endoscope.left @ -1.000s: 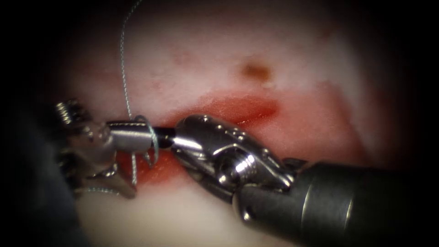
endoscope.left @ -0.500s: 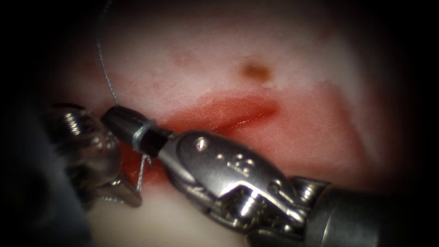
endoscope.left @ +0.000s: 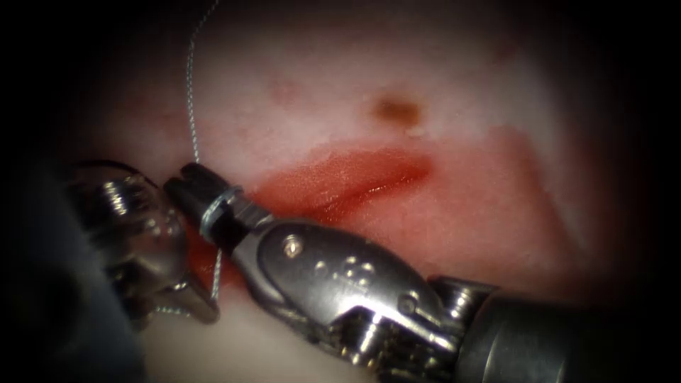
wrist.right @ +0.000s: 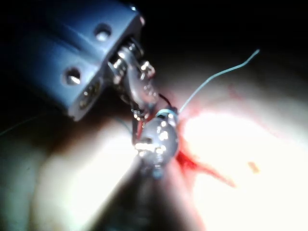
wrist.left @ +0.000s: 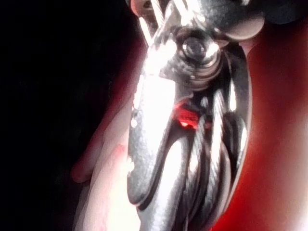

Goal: Wound Closure
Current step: Grasp the suture tail

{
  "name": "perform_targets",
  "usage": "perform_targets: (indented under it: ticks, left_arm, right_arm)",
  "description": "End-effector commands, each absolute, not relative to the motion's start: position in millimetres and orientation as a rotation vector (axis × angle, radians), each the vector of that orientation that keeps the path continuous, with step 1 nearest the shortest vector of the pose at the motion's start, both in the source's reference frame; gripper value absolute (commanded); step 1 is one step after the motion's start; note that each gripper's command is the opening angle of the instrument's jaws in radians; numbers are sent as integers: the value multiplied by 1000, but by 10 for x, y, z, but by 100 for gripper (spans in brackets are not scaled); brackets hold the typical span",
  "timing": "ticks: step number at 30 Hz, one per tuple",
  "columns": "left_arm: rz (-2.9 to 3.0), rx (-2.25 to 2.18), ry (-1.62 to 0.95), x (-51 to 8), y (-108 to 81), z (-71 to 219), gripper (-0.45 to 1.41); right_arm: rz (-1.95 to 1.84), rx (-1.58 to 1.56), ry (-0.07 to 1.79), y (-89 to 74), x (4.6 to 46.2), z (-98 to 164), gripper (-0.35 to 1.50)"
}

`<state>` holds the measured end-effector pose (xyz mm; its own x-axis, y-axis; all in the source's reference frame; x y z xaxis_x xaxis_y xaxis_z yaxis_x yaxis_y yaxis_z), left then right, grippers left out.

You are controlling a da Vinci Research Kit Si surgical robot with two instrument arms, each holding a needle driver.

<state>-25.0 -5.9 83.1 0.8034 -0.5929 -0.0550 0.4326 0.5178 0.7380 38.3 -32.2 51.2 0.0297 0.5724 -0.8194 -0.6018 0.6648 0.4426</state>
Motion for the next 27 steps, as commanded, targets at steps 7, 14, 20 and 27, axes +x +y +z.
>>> perform_targets:
  ticks: [7, 14, 20, 27]
  left_arm:
    - [-620, 813, -215, -253, -48, 828, -45]
    - [-618, 814, -213, -253, -49, 828, -45]
    - [-619, 814, -213, -254, -49, 829, -45]
    - [-616, 817, -208, -254, -49, 828, -45]
  right_arm:
    - [905, -37, 1265, -311, 395, 502, 78]
    - [904, -42, 1269, -311, 396, 501, 59]
    - [910, -49, 1265, -311, 406, 501, 80]
    - [898, -30, 1273, -312, 426, 500, 80]
